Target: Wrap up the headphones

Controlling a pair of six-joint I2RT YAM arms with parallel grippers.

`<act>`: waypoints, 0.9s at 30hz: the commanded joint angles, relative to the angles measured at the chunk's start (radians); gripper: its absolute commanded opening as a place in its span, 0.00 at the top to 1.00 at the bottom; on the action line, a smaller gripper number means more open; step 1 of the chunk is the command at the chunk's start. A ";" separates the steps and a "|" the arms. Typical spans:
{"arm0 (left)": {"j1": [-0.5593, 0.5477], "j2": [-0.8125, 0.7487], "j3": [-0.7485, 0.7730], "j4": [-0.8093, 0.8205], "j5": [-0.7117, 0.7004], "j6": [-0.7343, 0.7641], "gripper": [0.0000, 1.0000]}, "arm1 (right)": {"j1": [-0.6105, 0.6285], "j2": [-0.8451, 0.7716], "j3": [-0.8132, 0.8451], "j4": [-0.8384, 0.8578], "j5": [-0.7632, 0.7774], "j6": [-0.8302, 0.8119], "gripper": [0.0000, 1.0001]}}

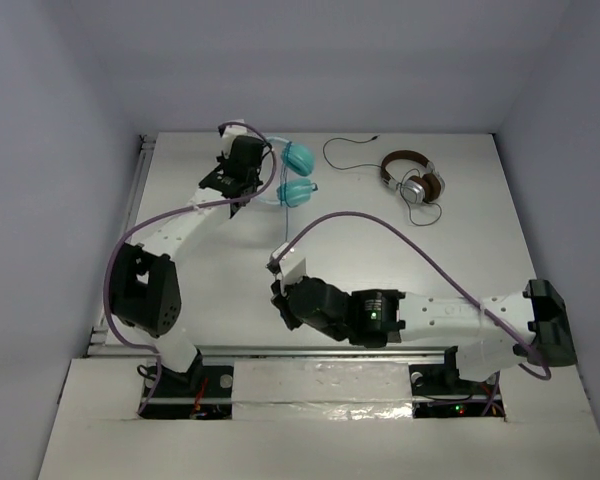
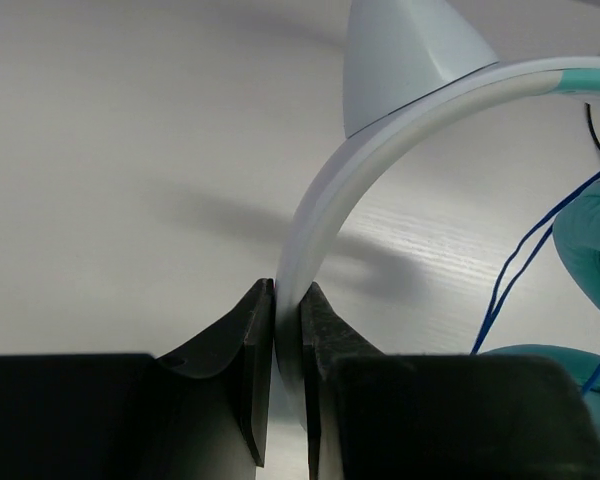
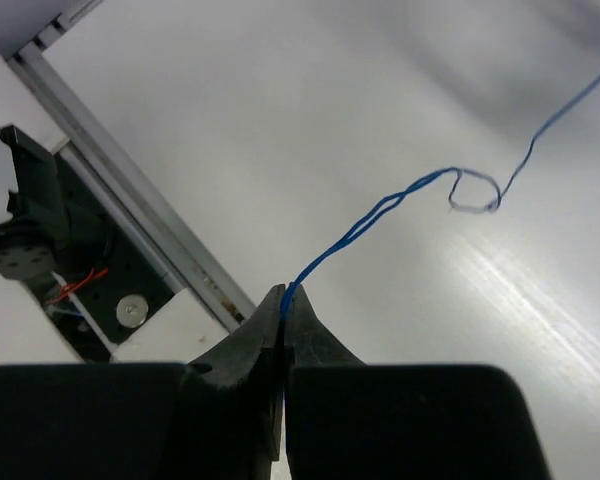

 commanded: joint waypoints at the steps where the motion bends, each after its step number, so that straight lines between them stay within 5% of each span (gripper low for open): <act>1: -0.054 -0.053 -0.046 0.083 0.002 -0.075 1.00 | -0.009 -0.025 0.119 -0.067 0.115 -0.139 1.00; 12: -0.179 -0.156 -0.425 0.258 0.188 -0.231 1.00 | -0.144 -0.153 0.178 -0.078 0.097 -0.270 1.00; 27: -0.320 -0.243 -0.616 0.367 0.351 -0.218 1.00 | -0.364 -0.194 0.110 0.028 0.018 -0.255 1.00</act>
